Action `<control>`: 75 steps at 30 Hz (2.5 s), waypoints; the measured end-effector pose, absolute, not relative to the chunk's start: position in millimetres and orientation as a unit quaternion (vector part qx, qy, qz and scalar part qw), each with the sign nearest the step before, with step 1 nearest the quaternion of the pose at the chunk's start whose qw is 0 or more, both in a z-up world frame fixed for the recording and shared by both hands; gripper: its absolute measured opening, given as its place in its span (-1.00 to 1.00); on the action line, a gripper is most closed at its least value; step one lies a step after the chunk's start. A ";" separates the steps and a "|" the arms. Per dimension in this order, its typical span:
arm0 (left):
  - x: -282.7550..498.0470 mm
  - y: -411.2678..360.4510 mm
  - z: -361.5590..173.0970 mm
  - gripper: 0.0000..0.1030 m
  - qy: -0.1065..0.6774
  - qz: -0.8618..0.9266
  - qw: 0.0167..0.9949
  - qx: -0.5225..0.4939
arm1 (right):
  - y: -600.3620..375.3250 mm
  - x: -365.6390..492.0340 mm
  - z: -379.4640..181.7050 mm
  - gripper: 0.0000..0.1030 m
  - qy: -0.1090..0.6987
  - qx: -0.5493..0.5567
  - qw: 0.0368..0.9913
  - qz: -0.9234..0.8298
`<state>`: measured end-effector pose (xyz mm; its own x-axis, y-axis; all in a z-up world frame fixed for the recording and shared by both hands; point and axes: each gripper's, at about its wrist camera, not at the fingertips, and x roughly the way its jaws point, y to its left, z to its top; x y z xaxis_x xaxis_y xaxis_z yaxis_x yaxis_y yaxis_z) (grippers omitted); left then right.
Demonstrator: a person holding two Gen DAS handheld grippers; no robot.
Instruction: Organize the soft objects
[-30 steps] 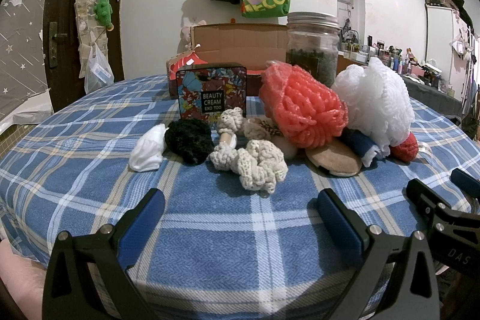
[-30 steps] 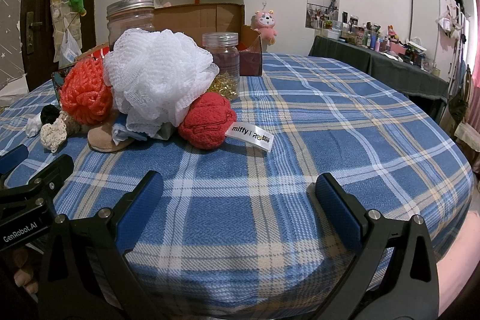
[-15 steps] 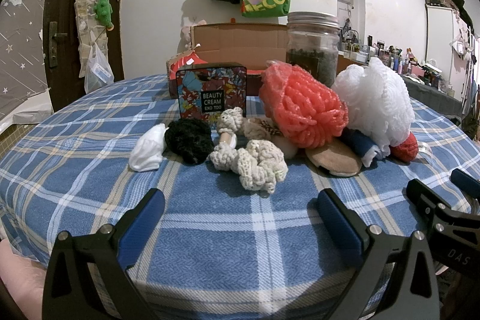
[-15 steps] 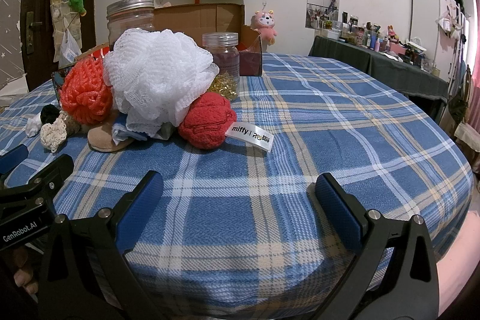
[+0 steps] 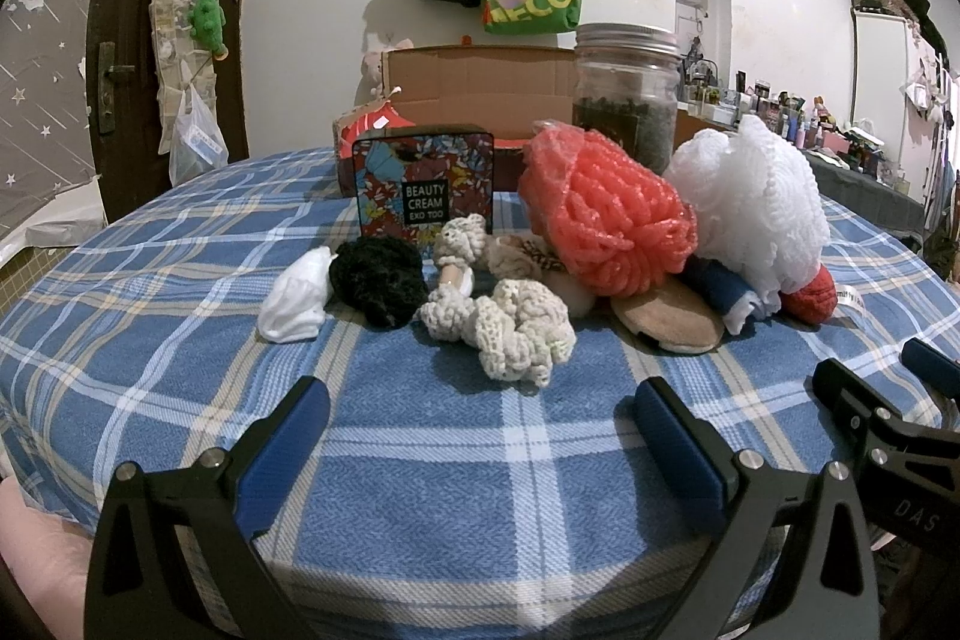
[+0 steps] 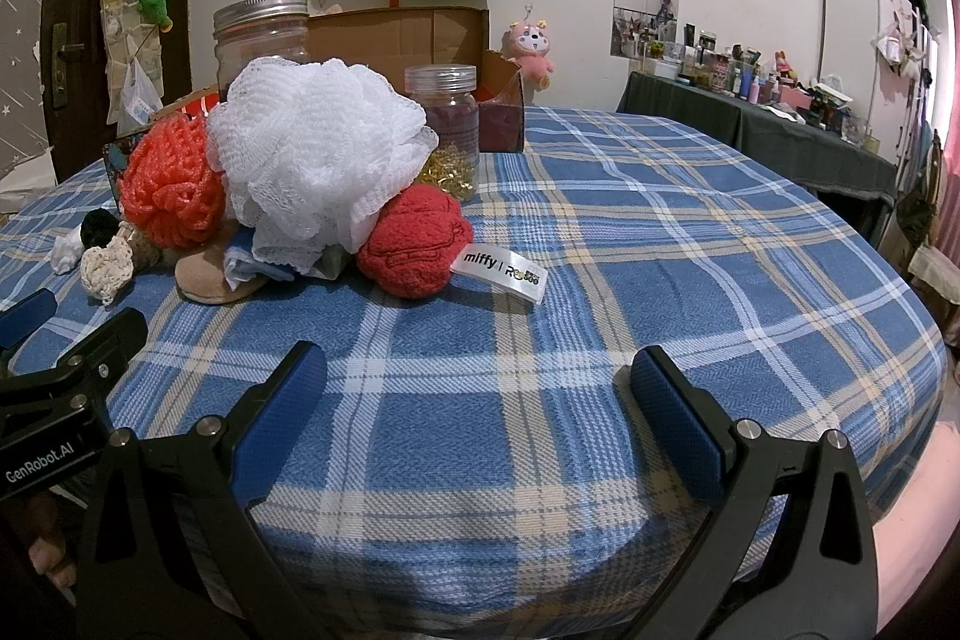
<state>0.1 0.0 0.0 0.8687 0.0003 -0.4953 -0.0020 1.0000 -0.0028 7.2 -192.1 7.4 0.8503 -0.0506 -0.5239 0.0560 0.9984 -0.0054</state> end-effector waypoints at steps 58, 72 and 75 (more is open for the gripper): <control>76.0 -1.0 60.2 -0.21 0.329 -0.198 0.923 -0.024 | -204.8 81.0 65.6 -0.48 0.288 0.078 0.918 0.262; 55.5 18.9 93.9 -0.33 0.287 -0.197 0.937 -0.022 | -206.2 44.8 107.6 -0.55 0.216 0.071 0.938 0.260; 51.9 24.8 102.8 -0.33 0.277 -0.194 0.941 -0.020 | -209.6 39.3 117.8 -0.55 0.201 0.069 0.943 0.255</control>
